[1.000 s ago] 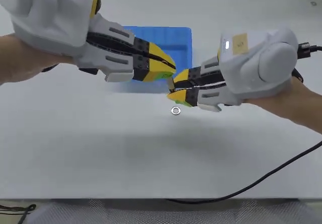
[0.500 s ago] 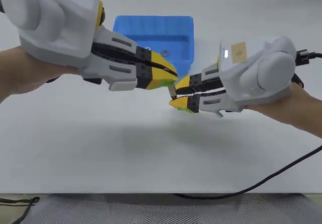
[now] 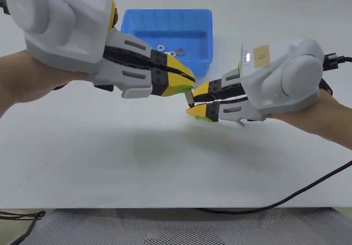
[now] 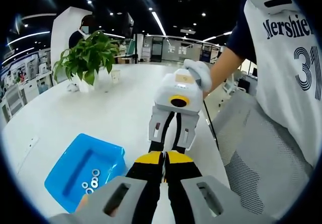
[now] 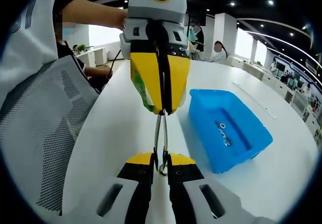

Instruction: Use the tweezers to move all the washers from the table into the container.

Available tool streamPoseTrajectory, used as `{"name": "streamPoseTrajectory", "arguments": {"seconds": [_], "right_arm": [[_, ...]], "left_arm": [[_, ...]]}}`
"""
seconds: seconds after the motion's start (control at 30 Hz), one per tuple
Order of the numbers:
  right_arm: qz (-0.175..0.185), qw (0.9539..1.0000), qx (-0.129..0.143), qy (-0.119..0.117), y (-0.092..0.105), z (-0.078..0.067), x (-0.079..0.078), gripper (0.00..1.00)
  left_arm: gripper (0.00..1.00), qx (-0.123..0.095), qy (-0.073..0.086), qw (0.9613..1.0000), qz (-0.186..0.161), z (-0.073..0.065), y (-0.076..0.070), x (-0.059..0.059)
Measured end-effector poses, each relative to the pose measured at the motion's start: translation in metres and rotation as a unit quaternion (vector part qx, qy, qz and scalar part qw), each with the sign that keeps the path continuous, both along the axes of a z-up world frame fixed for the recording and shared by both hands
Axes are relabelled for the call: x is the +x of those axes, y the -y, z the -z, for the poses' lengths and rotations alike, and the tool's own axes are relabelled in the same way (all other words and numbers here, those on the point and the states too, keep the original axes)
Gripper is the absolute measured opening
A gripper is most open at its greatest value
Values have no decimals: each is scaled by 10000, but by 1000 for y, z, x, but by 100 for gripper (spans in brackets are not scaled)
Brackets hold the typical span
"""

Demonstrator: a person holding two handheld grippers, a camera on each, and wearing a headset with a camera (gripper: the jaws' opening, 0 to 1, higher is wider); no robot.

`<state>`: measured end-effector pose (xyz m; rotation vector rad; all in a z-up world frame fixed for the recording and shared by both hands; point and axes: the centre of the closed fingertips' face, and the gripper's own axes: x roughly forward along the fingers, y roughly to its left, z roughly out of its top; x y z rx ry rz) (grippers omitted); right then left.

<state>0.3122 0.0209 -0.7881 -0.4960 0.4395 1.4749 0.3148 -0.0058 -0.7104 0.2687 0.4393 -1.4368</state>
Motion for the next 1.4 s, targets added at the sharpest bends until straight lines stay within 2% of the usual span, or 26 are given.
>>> {"name": "streamPoseTrajectory", "arguments": {"seconds": [0.2, 0.33, 0.53, 0.7, 1.0, 1.4], "right_arm": [[-28, 10000, -48, 6, 0, 3, -2, 12], [-52, 10000, -70, 27, 0, 4, -3, 12], [-86, 9999, -61, -45, 0, 4, -3, 11], [-103, 9997, 20, -204, 0, 4, -2, 10], [-166, 9997, -12, -175, -1, 3, -5, 10], [-218, 9996, 167, -97, -9, -15, -6, 10]], "left_arm": [[5, 64, 18, 10000, 45, 3, 0, -1], [5, 90, 99, 9999, 75, 4, 1, -2], [5, 86, 72, 9999, 62, 4, 1, -3], [5, 91, 60, 9999, 59, 4, 0, -4], [5, 131, 70, 9998, 91, 3, 1, -5], [5, 136, 59, 9999, 52, -16, -6, -7]]}}
